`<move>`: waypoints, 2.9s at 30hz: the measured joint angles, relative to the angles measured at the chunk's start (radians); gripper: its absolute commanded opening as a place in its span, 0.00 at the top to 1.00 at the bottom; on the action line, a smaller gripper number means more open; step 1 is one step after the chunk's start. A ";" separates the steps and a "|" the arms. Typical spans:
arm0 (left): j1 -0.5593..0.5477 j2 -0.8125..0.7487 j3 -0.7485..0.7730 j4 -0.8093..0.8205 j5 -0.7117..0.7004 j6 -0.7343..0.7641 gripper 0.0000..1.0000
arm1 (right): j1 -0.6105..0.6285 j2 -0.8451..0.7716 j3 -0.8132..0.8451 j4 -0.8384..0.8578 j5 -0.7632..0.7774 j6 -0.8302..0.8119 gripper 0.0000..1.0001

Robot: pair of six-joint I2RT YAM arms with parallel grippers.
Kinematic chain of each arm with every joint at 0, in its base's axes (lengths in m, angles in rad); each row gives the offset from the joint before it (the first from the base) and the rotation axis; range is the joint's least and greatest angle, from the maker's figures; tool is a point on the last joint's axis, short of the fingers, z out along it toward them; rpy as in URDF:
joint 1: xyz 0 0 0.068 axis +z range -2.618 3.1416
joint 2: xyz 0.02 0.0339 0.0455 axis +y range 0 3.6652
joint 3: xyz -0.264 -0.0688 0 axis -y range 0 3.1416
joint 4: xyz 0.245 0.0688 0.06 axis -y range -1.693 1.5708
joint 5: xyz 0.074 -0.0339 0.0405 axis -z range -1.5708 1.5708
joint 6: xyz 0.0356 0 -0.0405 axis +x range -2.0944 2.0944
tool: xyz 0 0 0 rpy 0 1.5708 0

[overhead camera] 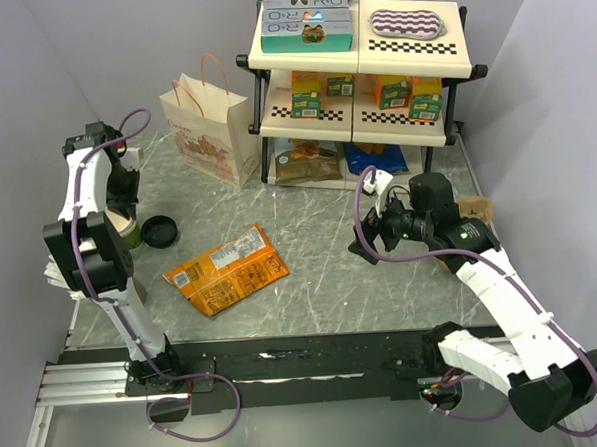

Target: Pack the takeout coffee

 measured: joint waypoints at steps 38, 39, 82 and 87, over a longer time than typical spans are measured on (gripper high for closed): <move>-0.005 -0.007 0.023 -0.053 -0.079 0.059 0.99 | 0.000 0.048 0.000 0.025 0.010 0.000 0.02; -0.006 -0.009 0.026 -0.050 -0.082 0.063 0.99 | 0.000 0.048 0.000 0.025 0.010 0.000 0.02; -0.093 -0.043 0.094 -0.065 -0.243 0.132 0.99 | 0.002 0.145 0.072 0.049 -0.036 0.065 0.03; -0.156 -0.004 0.322 -0.098 -0.241 0.142 0.99 | 0.014 0.236 0.166 0.107 -0.061 0.156 0.03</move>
